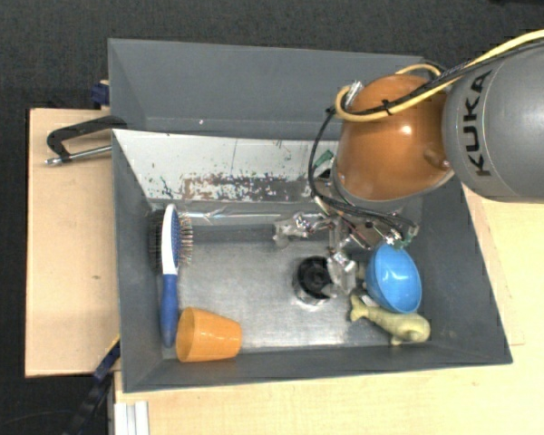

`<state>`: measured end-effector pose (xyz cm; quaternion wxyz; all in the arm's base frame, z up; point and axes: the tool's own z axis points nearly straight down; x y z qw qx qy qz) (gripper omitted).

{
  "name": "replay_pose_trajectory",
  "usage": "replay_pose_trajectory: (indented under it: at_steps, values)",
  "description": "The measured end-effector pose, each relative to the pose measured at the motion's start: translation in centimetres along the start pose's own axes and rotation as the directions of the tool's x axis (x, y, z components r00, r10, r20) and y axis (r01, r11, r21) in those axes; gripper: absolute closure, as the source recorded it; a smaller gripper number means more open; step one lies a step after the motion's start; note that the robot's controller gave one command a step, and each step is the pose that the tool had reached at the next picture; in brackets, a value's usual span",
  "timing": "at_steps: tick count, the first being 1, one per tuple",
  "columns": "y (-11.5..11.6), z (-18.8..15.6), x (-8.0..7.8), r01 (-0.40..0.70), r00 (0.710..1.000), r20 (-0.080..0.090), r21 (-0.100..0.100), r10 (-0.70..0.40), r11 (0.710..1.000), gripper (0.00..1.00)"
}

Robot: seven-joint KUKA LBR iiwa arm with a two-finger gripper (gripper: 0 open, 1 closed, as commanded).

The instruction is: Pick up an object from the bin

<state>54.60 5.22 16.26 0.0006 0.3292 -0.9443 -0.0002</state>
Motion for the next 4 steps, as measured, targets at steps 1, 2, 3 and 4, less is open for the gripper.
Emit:
replay_pose_trajectory:
  at_steps: [1,2,3,4]
  values:
    - [-1.4,5.2,0.0,0.401,0.916,0.0,-0.001,-0.401,0.916,0.0]
    - [-2.8,7.4,-1.7,0.554,0.832,0.005,0.005,-0.554,0.832,0.0]
    - [-2.8,7.2,-1.8,0.553,0.833,0.004,0.005,-0.553,0.833,1.0]
    - [-1.2,-9.4,-2.1,0.663,0.748,0.007,0.015,-0.663,0.748,1.0]
